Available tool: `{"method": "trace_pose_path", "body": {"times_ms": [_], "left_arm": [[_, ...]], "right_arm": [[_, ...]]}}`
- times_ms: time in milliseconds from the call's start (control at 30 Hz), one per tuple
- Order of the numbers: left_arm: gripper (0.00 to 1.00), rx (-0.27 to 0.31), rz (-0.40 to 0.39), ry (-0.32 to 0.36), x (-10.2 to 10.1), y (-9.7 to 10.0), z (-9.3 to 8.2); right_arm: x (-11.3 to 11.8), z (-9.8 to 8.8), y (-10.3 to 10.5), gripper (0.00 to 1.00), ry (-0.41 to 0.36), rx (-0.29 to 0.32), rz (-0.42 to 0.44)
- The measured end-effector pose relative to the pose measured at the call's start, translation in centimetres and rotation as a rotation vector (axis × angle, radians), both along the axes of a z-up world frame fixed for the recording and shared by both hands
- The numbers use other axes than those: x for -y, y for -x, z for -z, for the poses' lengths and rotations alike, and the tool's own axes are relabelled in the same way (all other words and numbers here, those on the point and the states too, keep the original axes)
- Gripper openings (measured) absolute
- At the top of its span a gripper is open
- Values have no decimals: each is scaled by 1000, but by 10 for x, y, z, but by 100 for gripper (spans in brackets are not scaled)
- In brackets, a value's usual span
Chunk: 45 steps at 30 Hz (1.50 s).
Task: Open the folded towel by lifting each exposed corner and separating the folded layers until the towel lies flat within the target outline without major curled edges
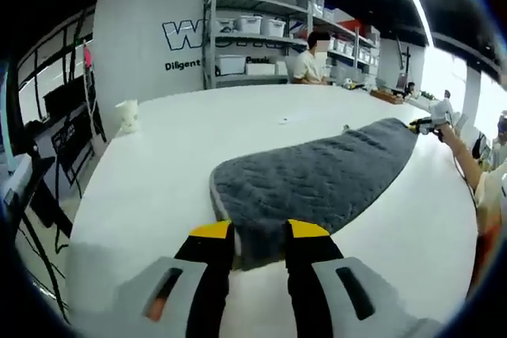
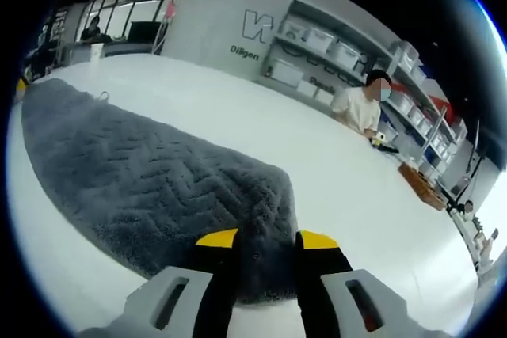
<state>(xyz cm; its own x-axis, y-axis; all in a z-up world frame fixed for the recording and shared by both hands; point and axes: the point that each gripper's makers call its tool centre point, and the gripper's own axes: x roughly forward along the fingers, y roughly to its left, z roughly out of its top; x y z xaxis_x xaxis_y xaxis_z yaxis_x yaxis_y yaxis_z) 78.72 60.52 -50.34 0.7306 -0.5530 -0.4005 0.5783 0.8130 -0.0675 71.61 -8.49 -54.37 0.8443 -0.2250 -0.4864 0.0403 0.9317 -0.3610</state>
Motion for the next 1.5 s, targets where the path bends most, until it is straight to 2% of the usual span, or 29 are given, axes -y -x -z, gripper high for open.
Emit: {"method": "trace_pose_path", "body": {"times_ms": [67,100,200,333,367,400,433,633,767,967,1133,1167,1200,1233,1300,1400,1467,1500], "left_arm": [[44,29,1,44,3,-2,-7],[54,42,-2,74,4,-4,-11],[74,43,-3,75,8,-6,-10],[82,30,-12,67,9,-12,-4],[86,21,-13,77,10,-13,-3],[95,15,-15,84,10,-13,-2],[100,14,-19,114,13,-15,-2],[100,20,-23,134,16,-19,-1],[100,12,-33,143,16,-20,1],[97,22,-60,96,11,-24,5],[93,6,-65,112,16,-29,5],[92,-2,-68,105,19,-29,5],[92,18,-54,61,21,-29,3],[92,28,-50,44,24,-30,1],[91,37,-47,37,32,-32,-4],[83,55,-42,48,43,-39,-13],[70,33,-34,41,46,-42,-10],[67,26,-27,32,47,-44,-9]], "right_arm": [[-1,-1,2,32,-22,3,2],[-1,-2,4,35,-37,7,4],[-7,-2,8,48,-95,7,-10],[-9,-3,10,59,-104,9,-8],[-9,-5,10,61,-96,19,-9],[-9,-5,10,64,-95,21,-9],[-9,-6,9,68,-94,23,-8],[-12,-8,10,98,-87,33,-12],[-18,-8,10,99,-95,17,-34],[-38,-11,10,99,-88,6,-84],[-49,-11,7,99,-88,5,-109],[-50,-10,7,99,-85,1,-111],[-49,-10,7,99,-82,0,-110],[-48,-11,8,99,-78,1,-108],[-48,-12,8,99,-79,5,-106],[-49,-13,7,99,-90,15,-108],[-50,-13,7,98,-93,21,-107],[-49,-14,6,97,-95,26,-102]]}}
